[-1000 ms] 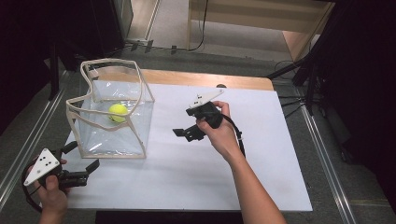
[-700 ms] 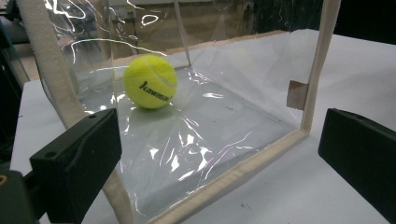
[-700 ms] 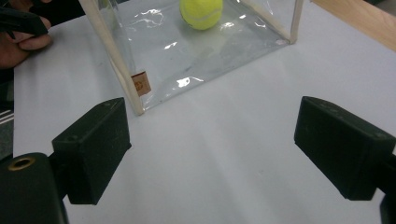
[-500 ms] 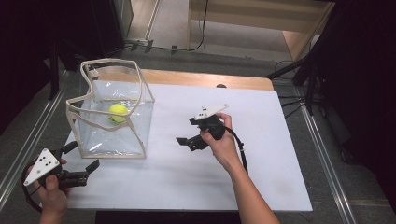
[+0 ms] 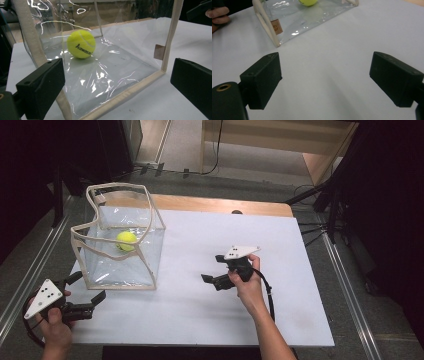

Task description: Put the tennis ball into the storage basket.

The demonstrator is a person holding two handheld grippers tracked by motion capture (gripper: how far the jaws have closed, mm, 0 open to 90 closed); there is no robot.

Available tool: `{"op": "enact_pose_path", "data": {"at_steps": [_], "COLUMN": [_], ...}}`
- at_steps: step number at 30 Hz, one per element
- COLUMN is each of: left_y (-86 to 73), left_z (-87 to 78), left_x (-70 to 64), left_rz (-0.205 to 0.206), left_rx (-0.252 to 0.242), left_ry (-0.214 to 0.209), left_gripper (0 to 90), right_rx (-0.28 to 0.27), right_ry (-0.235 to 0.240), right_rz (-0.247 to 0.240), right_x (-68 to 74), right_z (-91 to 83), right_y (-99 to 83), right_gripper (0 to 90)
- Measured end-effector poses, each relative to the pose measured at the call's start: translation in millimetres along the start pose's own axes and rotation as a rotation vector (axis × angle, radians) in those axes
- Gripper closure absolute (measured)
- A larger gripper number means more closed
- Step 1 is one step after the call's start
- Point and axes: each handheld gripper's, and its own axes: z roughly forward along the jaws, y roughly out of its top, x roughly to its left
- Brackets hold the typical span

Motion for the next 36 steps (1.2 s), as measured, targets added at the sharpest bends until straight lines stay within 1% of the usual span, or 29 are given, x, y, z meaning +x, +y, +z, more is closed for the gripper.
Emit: {"op": "enact_pose_path", "data": {"at_steps": [4,5,6,7,8,10,12,14,19,21,22,23,27,28,32,34,36], "left_y": [-0.1,0.0,-0.1,-0.1,-0.2,-0.4,-0.4,-0.5,-0.5,-0.6,-0.6,-0.6,-0.7,-0.9,-0.8,-0.9,-1.0], "left_z": [0.1,0.1,0.1,0.2,0.1,-0.1,-0.4,-0.8,-0.5,-0.6,-0.8,-1.0,-0.9,-0.6,-0.8,-0.6,-0.6], "left_x": [-0.1,-0.3,-0.5,-0.6,-0.6,-0.1,0.2,0.5,0.0,0.0,0.1,0.1,0.3,0.3,0.1,0.1,0.2], "left_rz": [0.000,0.000,0.000,-0.002,-0.002,-0.007,-0.013,-0.013,-0.005,-0.009,-0.009,-0.013,-0.013,-0.013,-0.013,-0.014,-0.014], "left_rx": [-0.001,0.002,0.002,0.003,0.003,0.000,-0.003,-0.003,-0.001,-0.001,-0.003,-0.001,-0.002,-0.004,-0.001,-0.004,-0.004], "left_ry": [0.001,0.001,0.000,-0.002,-0.002,-0.001,0.001,0.001,0.001,0.000,0.000,0.000,0.000,-0.001,0.000,-0.002,-0.004], "left_gripper": [0.0,0.0,0.0,0.0,0.0,0.0,0.0,0.0,0.0,0.0,0.0,0.0,0.0,0.0,0.0,0.0,0.0], "right_rx": [-0.020,-0.031,-0.031,-0.040,-0.040,-0.044,-0.053,-0.053,-0.064,-0.072,-0.076,-0.076,-0.093,-0.100,-0.115,-0.125,-0.132], "right_ry": [-0.019,-0.028,-0.028,-0.041,-0.041,-0.055,-0.072,-0.076,-0.104,-0.111,-0.127,-0.127,-0.147,-0.155,-0.172,-0.176,-0.190], "right_rz": [0.013,0.016,0.016,0.028,0.028,0.029,0.045,0.044,0.063,0.069,0.074,0.074,0.089,0.096,0.113,0.112,0.127], "right_x": [-4.1,-6.1,-6.1,-7.0,-7.0,-8.9,-11.3,-12.1,-16.1,-18.2,-19.9,-19.9,-23.1,-24.5,-26.1,-27.8,-28.8], "right_z": [-8.2,-13.4,-13.4,-19.3,-19.3,-25.6,-35.3,-37.6,-51.5,-57.0,-62.9,-62.9,-74.0,-79.0,-88.4,-92.8,-97.1], "right_y": [-12.8,-19.3,-19.3,-25.5,-25.5,-31.9,-42.7,-45.0,-59.3,-64.4,-69.0,-69.0,-77.3,-81.4,-89.1,-93.5,-98.2], "right_gripper": [9.5,9.5,9.5,9.5,9.5,9.5,9.5,9.5,9.5,9.5,9.5,9.5,9.5,9.5,9.5,9.5,9.5]}}
